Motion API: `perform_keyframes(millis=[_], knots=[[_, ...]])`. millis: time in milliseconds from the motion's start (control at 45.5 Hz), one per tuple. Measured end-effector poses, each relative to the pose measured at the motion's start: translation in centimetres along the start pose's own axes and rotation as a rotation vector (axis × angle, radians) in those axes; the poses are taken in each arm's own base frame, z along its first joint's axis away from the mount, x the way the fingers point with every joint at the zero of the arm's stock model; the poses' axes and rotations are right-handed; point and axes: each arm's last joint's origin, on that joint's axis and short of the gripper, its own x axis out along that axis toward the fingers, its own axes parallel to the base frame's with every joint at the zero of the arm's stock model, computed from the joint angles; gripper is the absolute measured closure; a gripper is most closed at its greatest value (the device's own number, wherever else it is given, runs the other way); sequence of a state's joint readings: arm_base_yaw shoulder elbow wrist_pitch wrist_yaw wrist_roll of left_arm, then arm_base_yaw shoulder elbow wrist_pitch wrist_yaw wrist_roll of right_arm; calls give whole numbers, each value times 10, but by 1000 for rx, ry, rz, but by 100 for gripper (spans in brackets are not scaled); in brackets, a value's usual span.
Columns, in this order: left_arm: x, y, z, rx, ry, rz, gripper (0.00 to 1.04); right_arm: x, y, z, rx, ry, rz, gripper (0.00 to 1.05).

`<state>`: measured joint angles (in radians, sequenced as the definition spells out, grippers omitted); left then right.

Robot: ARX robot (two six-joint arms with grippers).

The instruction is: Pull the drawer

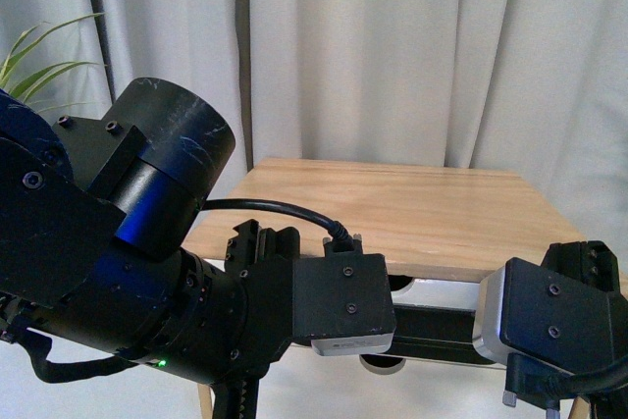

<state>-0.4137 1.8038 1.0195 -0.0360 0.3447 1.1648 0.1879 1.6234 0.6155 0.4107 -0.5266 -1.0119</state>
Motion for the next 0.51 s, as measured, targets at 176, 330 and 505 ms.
perform_keyframes(millis=[176, 330, 505], knots=[[-2, 1, -2, 5, -3, -1, 6, 4, 1, 2, -4, 4, 10, 9], [-2, 1, -3, 9, -3, -3, 6, 7, 2, 2, -6, 12, 20, 9], [-2, 1, -3, 12, -4, -6, 6, 9, 3, 3, -8, 19, 41, 9]])
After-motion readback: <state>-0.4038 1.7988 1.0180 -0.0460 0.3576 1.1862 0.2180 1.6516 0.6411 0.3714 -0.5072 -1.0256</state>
